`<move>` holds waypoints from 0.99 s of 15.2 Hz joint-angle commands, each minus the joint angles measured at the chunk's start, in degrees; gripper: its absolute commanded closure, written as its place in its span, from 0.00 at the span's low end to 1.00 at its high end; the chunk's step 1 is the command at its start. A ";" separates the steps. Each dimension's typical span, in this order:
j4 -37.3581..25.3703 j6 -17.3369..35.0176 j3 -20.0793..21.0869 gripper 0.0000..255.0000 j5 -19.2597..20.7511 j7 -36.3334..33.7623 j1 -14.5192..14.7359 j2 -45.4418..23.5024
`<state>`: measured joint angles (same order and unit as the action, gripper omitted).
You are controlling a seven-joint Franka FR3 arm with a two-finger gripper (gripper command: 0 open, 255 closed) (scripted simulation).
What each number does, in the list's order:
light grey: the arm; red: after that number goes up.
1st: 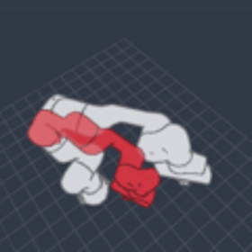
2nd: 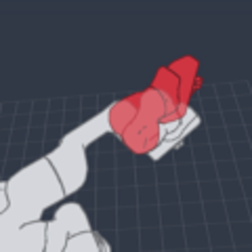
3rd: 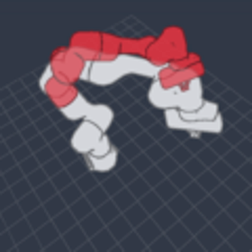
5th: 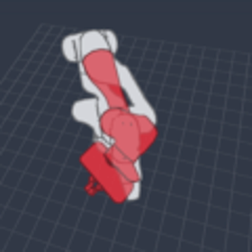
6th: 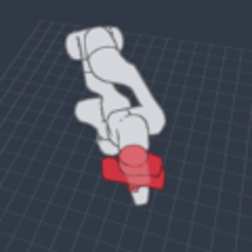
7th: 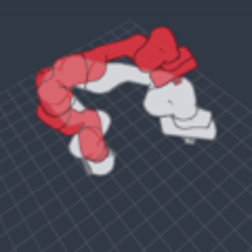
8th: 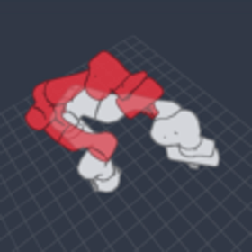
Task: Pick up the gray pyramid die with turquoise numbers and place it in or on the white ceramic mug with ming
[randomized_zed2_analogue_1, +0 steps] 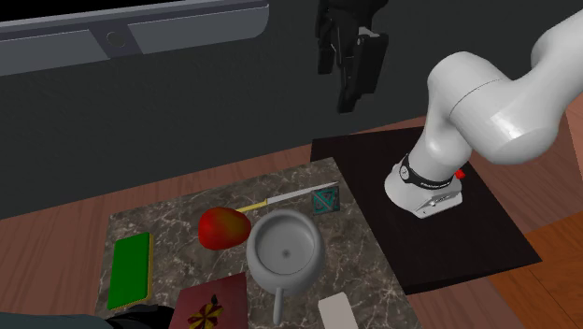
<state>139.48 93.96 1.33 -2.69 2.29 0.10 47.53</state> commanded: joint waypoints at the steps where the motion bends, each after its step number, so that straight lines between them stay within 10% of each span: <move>1: 0.00 0.00 0.00 0.00 0.00 0.00 0.00 0.00; 15: 19.55 20.66 9.51 0.00 3.37 0.39 4.73 -8.78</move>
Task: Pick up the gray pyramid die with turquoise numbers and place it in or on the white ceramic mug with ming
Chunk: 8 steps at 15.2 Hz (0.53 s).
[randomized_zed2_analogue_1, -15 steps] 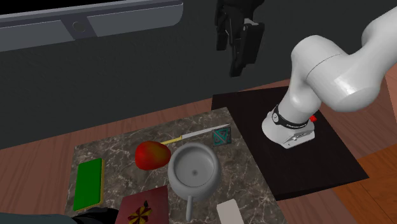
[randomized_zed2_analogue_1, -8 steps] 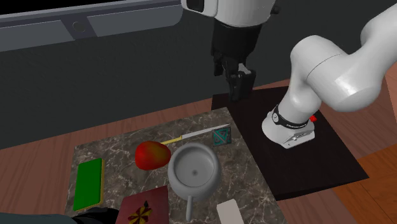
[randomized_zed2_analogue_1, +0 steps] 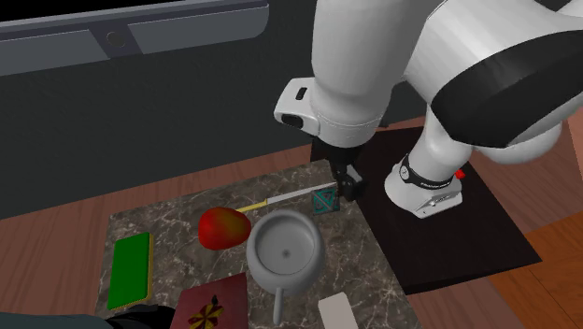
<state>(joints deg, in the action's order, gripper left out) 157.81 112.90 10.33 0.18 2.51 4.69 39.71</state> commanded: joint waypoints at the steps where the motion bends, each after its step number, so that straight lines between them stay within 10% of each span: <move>1: 2.30 3.48 1.24 0.00 0.87 -0.02 0.36 -2.24; 8: 7.33 13.73 4.66 0.00 3.57 -1.70 0.37 -10.15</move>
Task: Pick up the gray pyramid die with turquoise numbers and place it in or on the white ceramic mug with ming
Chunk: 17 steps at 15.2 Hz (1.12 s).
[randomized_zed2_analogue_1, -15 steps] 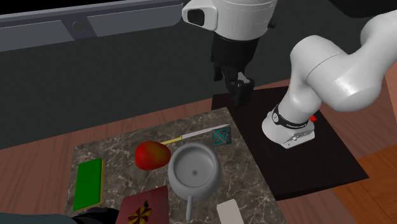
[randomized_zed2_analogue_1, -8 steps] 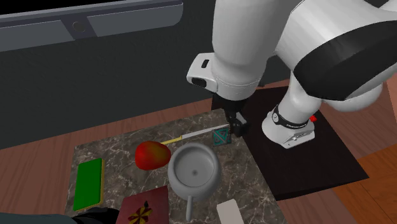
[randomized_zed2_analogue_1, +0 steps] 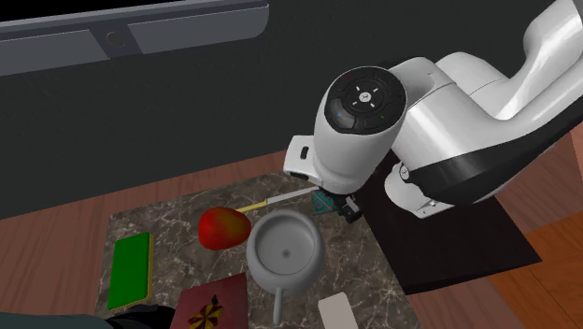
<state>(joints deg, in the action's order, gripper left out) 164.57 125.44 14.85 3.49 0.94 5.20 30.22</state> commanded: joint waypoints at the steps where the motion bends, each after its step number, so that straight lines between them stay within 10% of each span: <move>1: 1.04 2.25 0.20 0.00 0.47 -0.25 -0.33 -1.25; 13: 3.00 7.26 0.50 0.00 1.66 -1.00 -1.39 -4.32; 14: 3.00 7.26 0.50 1.00 1.66 -1.00 -1.39 -4.32; 17: 3.02 7.25 0.50 1.00 1.64 -0.99 -1.38 -4.29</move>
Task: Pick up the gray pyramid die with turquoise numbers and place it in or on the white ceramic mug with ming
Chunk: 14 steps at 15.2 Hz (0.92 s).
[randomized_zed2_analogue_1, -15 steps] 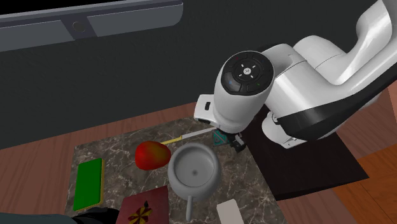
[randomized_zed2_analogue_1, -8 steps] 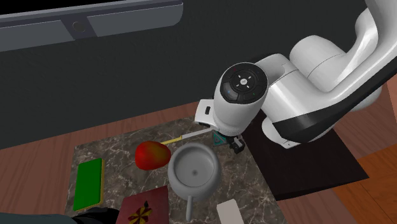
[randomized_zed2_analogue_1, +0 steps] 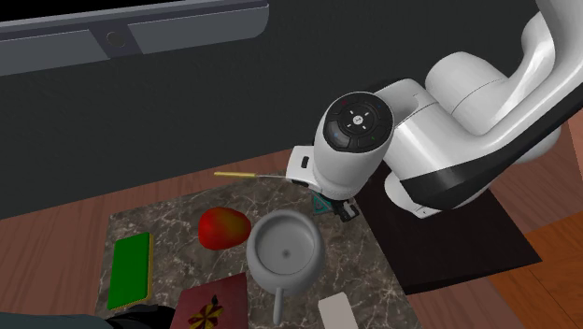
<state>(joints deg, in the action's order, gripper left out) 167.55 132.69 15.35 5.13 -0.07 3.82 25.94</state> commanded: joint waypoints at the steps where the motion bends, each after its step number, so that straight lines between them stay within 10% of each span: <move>1: 0.02 -0.01 0.01 1.00 0.00 0.00 0.01 -0.01; 14: -2.47 -8.99 -1.33 1.00 -1.46 2.31 1.25 6.65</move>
<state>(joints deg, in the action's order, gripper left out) 165.23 124.70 14.12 3.88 2.07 4.87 31.77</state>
